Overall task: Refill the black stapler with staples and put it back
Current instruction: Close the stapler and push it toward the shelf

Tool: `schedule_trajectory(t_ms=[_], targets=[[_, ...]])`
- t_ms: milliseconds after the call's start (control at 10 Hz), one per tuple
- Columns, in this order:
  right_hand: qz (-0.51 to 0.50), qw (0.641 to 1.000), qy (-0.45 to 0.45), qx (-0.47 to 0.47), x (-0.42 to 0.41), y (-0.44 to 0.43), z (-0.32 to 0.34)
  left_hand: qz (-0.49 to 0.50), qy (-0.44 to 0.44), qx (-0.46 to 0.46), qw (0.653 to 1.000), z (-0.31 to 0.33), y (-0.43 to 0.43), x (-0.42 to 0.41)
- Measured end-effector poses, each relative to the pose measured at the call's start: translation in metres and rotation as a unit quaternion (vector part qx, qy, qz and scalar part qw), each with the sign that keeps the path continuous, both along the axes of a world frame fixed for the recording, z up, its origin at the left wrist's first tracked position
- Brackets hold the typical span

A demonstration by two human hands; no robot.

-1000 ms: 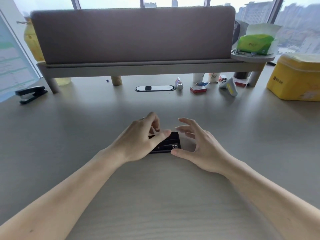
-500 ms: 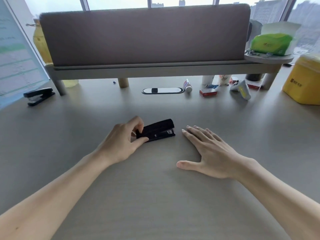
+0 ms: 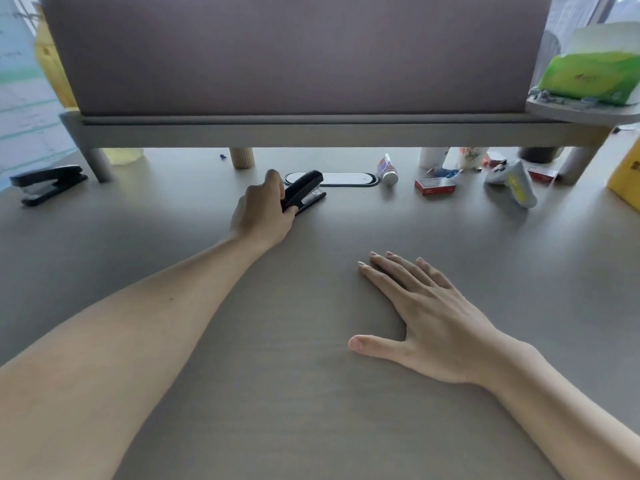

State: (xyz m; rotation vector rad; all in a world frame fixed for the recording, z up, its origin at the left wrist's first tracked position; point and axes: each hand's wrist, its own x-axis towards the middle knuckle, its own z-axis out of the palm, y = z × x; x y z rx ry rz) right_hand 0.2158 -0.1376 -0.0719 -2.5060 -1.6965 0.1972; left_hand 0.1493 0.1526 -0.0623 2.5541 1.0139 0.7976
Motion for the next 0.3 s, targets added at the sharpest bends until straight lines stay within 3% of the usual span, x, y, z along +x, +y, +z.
schedule_trajectory(t_ms=[300], targets=[[-0.002, 1.0, 0.013, -0.011, -0.0019, 0.0019, 0.0026, -0.011, 0.015, 0.033, 0.999, 0.0066, 0.0023, 0.0013]])
